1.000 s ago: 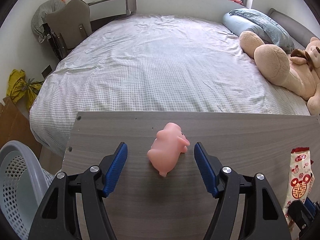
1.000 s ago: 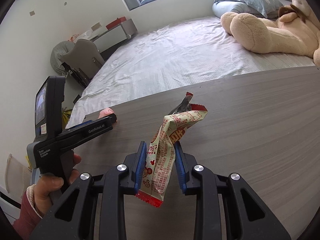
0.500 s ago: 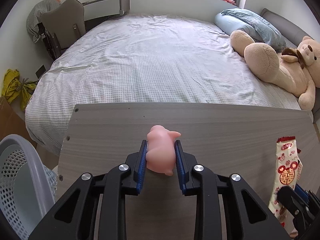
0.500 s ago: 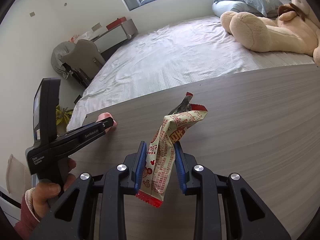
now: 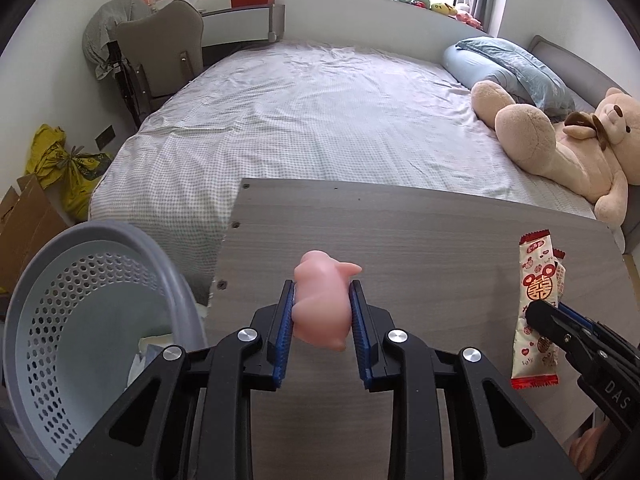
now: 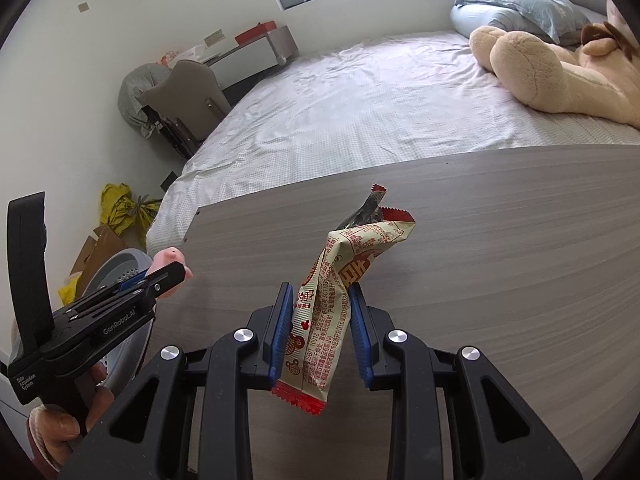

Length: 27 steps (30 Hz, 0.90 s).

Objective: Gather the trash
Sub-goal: 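Grasp the pink pig toy with the left gripper while the right gripper holds the wrapper, then carry the pig and wrapper over the grey basket and open both grippers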

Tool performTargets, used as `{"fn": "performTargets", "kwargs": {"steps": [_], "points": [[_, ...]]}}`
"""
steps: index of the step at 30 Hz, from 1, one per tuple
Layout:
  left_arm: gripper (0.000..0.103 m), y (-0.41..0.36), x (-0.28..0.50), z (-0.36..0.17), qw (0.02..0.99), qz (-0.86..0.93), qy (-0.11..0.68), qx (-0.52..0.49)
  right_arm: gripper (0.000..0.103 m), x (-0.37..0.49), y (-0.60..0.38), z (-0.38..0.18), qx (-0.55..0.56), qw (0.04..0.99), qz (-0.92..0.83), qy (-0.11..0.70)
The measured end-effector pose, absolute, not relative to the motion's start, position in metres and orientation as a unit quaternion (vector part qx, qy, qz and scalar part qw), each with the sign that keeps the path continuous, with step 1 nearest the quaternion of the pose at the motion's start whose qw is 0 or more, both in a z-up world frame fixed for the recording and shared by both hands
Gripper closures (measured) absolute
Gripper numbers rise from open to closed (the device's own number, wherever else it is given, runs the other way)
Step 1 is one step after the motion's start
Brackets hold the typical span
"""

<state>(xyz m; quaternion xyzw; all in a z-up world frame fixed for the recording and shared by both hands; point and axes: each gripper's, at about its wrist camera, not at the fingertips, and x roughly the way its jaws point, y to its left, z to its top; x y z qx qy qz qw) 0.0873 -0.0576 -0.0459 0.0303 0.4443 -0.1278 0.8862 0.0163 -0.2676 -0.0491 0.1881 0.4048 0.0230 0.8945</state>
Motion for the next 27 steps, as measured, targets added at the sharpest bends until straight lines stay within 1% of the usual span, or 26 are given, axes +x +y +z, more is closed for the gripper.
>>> {"fn": "performTargets", "kwargs": {"steps": [12, 22, 27], "points": [[0.077, 0.033, 0.061, -0.024, 0.905, -0.052, 0.422, 0.005, 0.075, 0.035, -0.186, -0.031, 0.140, 0.897, 0.111, 0.403], [0.077, 0.114, 0.053, -0.027, 0.904, 0.032, 0.427, -0.009, 0.075, 0.056, -0.093, -0.016, 0.092, 0.884, 0.217, 0.403], [0.077, 0.136, 0.054, -0.030, 0.900, 0.056, 0.432, -0.010, 0.075, 0.060, -0.056, -0.016, 0.074, 0.870, 0.263, 0.410]]}}
